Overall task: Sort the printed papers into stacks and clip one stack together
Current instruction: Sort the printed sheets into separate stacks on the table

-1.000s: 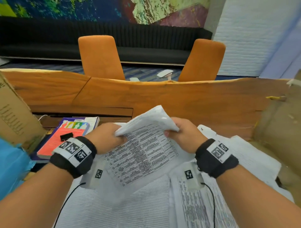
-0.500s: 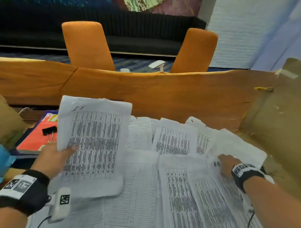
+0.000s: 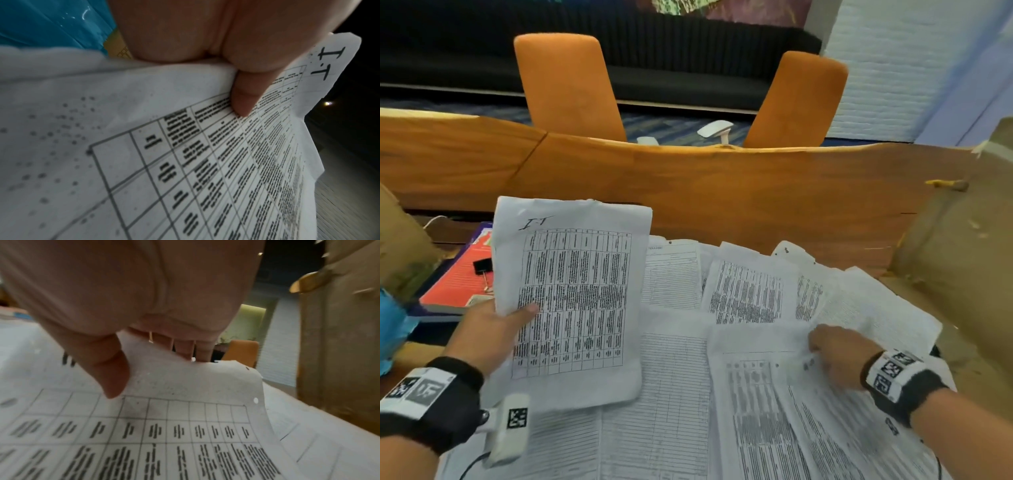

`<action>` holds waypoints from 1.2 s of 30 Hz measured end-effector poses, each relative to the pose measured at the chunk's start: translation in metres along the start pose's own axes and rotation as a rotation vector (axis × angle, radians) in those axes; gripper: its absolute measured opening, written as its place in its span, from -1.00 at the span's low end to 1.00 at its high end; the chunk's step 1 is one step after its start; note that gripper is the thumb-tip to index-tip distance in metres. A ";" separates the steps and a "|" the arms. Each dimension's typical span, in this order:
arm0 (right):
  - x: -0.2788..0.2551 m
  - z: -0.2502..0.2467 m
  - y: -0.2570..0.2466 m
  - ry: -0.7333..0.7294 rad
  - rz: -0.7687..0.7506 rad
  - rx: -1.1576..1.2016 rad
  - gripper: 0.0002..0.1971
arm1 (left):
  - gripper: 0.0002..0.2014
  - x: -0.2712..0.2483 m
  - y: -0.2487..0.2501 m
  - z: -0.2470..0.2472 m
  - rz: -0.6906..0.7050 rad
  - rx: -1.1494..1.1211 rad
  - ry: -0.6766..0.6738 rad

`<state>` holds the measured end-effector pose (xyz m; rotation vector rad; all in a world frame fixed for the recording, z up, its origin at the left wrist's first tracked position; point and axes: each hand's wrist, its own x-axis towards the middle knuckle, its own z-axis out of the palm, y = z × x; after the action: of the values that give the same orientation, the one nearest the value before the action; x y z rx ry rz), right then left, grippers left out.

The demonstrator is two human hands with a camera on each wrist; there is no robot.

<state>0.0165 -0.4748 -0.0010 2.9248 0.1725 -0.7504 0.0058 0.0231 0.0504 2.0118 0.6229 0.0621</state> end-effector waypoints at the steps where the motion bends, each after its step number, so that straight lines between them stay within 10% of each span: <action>1: 0.000 0.008 -0.008 -0.041 -0.029 0.046 -0.59 | -0.73 0.000 -0.001 0.002 -0.002 -0.006 -0.010; 4: 0.008 0.024 -0.022 -0.070 -0.055 0.032 -0.35 | -0.72 -0.002 -0.001 0.007 0.008 -0.001 -0.050; 8: 0.011 0.009 -0.033 -0.073 -0.070 -0.067 -0.87 | -0.72 -0.002 -0.002 0.006 0.019 -0.011 -0.061; 12: 0.015 -0.024 -0.052 -0.025 -0.121 0.136 -0.90 | -0.68 0.003 -0.007 0.001 0.005 -0.036 -0.054; 23: 0.066 -0.006 -0.100 0.027 -0.007 0.279 -0.20 | -0.71 0.005 -0.016 0.010 0.014 -0.034 -0.094; 33: 0.073 -0.030 -0.102 0.203 -0.103 0.098 -0.83 | -0.78 0.011 -0.019 0.014 0.025 -0.029 -0.119; 36: 0.067 -0.034 -0.100 0.113 -0.132 0.166 -0.55 | -0.84 0.012 -0.015 0.013 0.036 -0.043 -0.129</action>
<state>0.0772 -0.3656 -0.0127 3.1414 0.3320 -0.6450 0.0135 0.0240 0.0286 1.9684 0.4997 -0.0318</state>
